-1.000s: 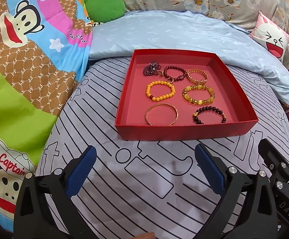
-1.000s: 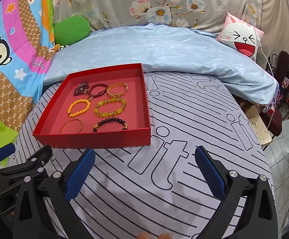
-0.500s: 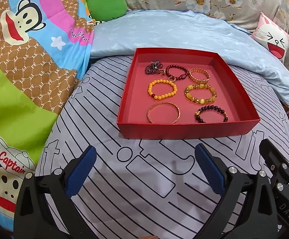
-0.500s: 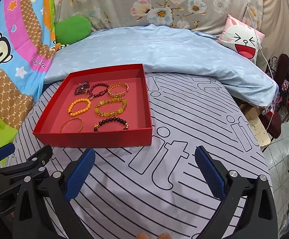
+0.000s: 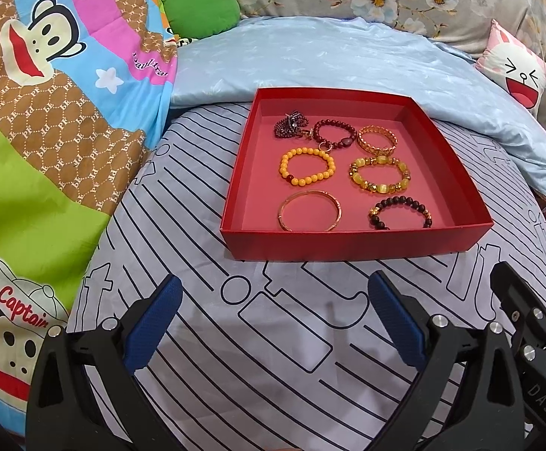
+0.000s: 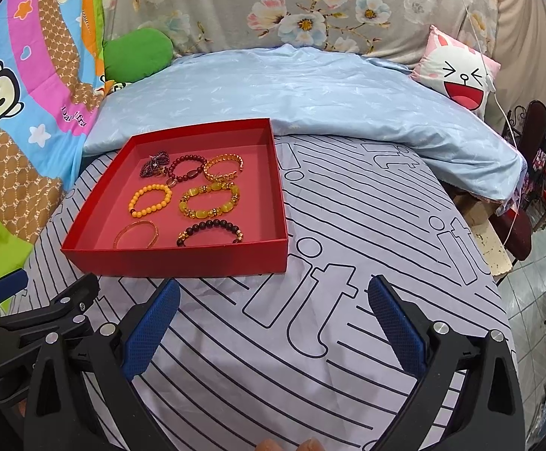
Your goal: Organize jewelry
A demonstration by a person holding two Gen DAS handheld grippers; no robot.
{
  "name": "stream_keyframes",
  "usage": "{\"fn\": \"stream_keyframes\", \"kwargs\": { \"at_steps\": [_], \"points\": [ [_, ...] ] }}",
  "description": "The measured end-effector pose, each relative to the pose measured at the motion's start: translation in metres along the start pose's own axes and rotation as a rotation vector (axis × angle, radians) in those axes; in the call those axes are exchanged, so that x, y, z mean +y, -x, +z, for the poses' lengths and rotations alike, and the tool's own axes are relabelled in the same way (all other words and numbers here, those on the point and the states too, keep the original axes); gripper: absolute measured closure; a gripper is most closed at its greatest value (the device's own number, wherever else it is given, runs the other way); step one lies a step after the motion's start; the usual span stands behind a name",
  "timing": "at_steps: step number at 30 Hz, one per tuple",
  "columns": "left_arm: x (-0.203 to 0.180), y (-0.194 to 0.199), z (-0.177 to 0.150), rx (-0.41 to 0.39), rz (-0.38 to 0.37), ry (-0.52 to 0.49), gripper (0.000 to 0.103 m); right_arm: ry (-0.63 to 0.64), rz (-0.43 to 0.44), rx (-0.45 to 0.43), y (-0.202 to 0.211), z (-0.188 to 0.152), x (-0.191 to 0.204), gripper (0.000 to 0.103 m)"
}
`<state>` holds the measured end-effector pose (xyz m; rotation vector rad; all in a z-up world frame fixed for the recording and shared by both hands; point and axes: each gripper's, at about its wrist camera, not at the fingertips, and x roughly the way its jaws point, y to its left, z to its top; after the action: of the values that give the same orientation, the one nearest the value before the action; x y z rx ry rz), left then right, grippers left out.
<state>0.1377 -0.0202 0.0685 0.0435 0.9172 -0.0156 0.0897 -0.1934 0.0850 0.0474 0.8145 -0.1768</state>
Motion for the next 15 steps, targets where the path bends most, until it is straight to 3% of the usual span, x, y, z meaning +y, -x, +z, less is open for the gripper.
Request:
{"fn": "stream_keyframes", "kwargs": {
  "at_steps": [15],
  "points": [
    [0.0023, -0.0008, -0.0010, -0.006, 0.007, 0.002, 0.008, 0.004, 0.000, 0.004, -0.0033, -0.0028, 0.0009, 0.006]
  ]
}}
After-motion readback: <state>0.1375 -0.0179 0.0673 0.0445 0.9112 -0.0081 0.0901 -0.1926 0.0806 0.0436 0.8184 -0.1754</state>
